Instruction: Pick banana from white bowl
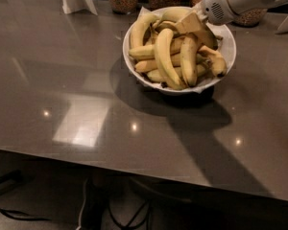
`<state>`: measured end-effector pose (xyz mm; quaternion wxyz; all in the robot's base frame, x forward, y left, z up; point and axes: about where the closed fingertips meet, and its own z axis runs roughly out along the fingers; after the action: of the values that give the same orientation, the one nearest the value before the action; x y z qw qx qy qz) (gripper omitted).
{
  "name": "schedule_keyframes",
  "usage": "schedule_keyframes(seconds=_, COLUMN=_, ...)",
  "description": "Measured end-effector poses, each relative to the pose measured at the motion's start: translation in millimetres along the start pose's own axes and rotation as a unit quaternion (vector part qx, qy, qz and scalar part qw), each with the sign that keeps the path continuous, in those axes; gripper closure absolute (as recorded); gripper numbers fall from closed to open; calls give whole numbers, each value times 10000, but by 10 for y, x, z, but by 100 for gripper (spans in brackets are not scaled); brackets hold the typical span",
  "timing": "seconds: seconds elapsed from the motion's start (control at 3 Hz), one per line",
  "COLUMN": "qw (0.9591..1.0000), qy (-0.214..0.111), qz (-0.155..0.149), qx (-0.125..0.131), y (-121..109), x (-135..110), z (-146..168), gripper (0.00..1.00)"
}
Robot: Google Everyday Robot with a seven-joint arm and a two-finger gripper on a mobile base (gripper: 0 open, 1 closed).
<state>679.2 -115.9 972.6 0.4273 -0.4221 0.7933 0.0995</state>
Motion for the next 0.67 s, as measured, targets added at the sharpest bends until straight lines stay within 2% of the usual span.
schedule_keyframes(seconds=0.33, qw=9999, qy=22, qz=-83, qx=97, y=-10, x=-97, z=-107, gripper=100)
schedule_keyframes(seconds=0.67, qw=9997, qy=77, qz=-167, qx=184, y=-12, x=-174, z=-219, gripper=100)
